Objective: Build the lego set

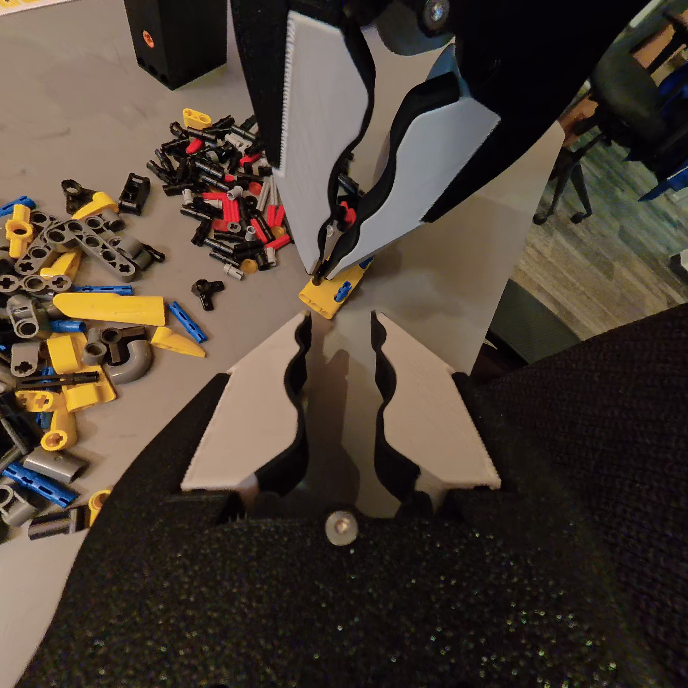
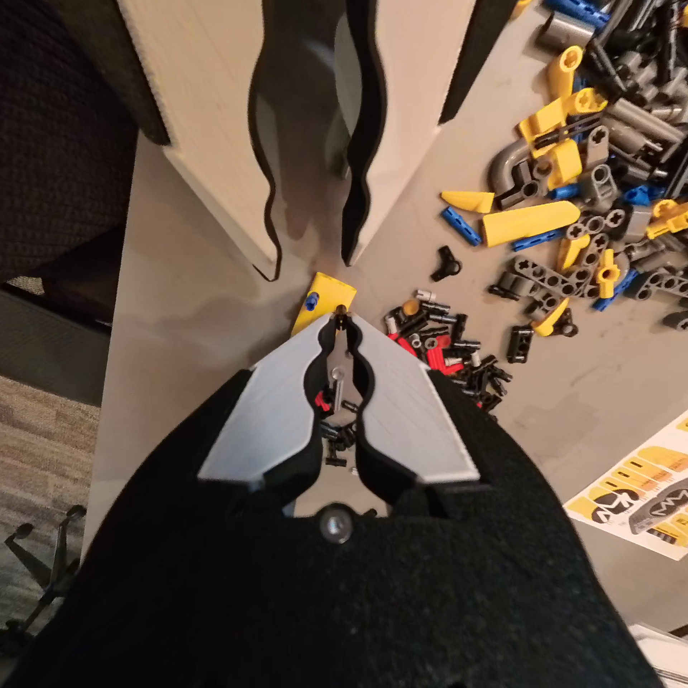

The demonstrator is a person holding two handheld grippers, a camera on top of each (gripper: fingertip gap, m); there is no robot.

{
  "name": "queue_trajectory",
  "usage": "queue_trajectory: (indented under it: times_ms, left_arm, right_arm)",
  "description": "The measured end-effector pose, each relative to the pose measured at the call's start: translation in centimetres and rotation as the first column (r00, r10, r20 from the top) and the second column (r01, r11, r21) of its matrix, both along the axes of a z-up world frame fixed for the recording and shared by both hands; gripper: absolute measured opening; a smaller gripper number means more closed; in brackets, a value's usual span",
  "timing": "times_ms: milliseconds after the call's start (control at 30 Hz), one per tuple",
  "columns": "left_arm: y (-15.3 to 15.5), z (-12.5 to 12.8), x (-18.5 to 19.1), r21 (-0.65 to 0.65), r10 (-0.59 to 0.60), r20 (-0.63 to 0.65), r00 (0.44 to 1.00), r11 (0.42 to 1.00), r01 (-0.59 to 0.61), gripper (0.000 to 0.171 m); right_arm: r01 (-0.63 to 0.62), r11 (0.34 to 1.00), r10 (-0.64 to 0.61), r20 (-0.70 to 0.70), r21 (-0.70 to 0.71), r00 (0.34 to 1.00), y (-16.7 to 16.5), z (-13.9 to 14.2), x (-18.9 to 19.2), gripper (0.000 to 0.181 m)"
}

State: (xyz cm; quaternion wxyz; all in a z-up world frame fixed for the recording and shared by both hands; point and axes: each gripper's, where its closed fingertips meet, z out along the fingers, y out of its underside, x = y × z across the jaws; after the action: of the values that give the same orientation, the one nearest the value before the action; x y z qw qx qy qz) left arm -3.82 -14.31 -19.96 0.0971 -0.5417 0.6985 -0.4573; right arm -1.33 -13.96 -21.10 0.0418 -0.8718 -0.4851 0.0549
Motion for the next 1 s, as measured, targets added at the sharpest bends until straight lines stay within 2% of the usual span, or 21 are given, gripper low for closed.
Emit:
queue_trajectory:
  times_ms: [167,267,467,533,667,800,900,1000]
  left_arm:
    - [0.2,0.3,0.0,-0.036,0.009,0.005,1.0,0.999,-0.009,0.031]
    - [0.6,0.9,0.1,-0.079,0.024,0.02,1.0,0.997,-0.022,0.03]
    - [2.4,2.7,0.6,-0.274,0.111,0.044,0.993,0.957,-0.095,0.022]
    - [3.1,3.9,0.7,-0.38,0.131,0.059,0.99,0.92,-0.099,0.022]
    - [3.5,7.0,0.1,-0.577,0.106,0.108,0.989,0.816,-0.025,0.017]
    - [2.8,10.3,-1.2,-0.757,0.024,0.175,0.984,0.643,0.119,0.013]
    - [3.0,11.5,-1.6,-0.826,0.019,0.194,0.981,0.542,0.153,0.013]
    - [2.9,11.6,-1.7,-0.845,0.008,0.194,0.981,0.509,0.163,0.006]
  right_arm:
    - [0.012,1.0,-0.012,-0.02,-0.002,1.0,0.1,0.1,-0.3,0.005]
    - [0.044,0.998,-0.041,-0.062,0.047,0.997,0.8,1.1,-0.5,0.005]
    - [0.107,0.974,-0.069,-0.186,0.2,0.98,2.2,4.2,-1.1,0.005]
    - [0.136,0.955,-0.071,-0.244,0.262,0.967,2.7,5.7,-1.5,0.005]
    - [0.205,0.903,-0.048,-0.387,0.378,0.921,3.4,9.4,-2.4,0.005]
    - [0.25,0.865,-0.023,-0.463,0.435,0.886,3.5,11.5,-3.1,0.005]
    - [0.251,0.856,0.0,-0.486,0.453,0.874,3.2,12.1,-3.8,0.005]
    - [0.251,0.842,0.023,-0.498,0.477,0.867,3.2,12.5,-4.5,0.005]
